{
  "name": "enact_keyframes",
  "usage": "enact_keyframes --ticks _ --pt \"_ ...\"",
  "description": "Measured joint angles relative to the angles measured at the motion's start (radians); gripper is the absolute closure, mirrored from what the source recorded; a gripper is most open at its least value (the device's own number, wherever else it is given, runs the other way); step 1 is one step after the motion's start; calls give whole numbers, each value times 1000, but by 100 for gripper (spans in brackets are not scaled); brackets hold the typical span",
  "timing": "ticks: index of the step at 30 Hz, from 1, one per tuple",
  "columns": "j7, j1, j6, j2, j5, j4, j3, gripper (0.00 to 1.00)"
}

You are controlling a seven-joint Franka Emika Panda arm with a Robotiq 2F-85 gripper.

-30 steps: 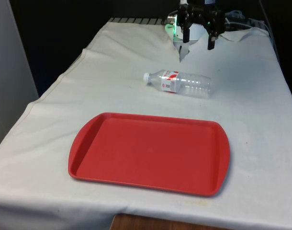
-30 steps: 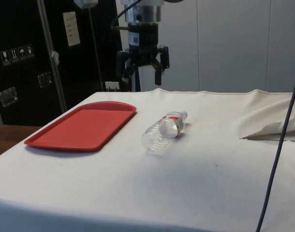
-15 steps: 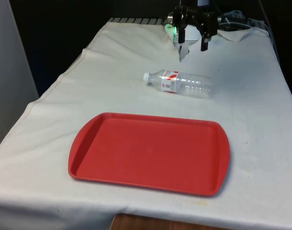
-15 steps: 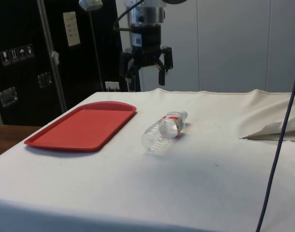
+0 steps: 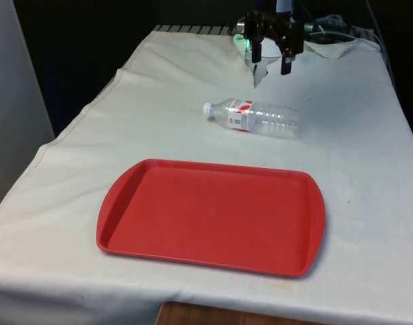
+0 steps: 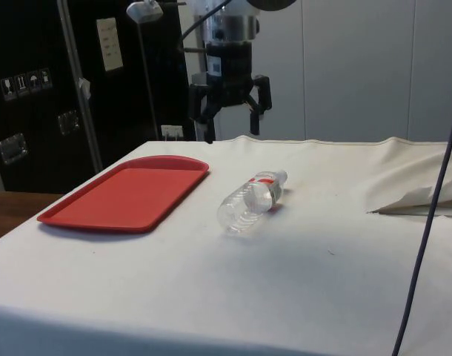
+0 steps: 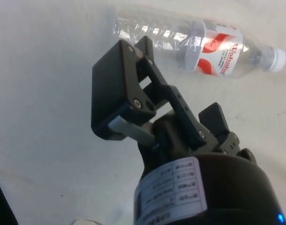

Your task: Place the bottle upright on the tray.

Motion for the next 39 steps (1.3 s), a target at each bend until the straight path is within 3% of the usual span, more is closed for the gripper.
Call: enact_keyframes --ticks 39 --pt "149 0 54 25 4 -43 -13 0"
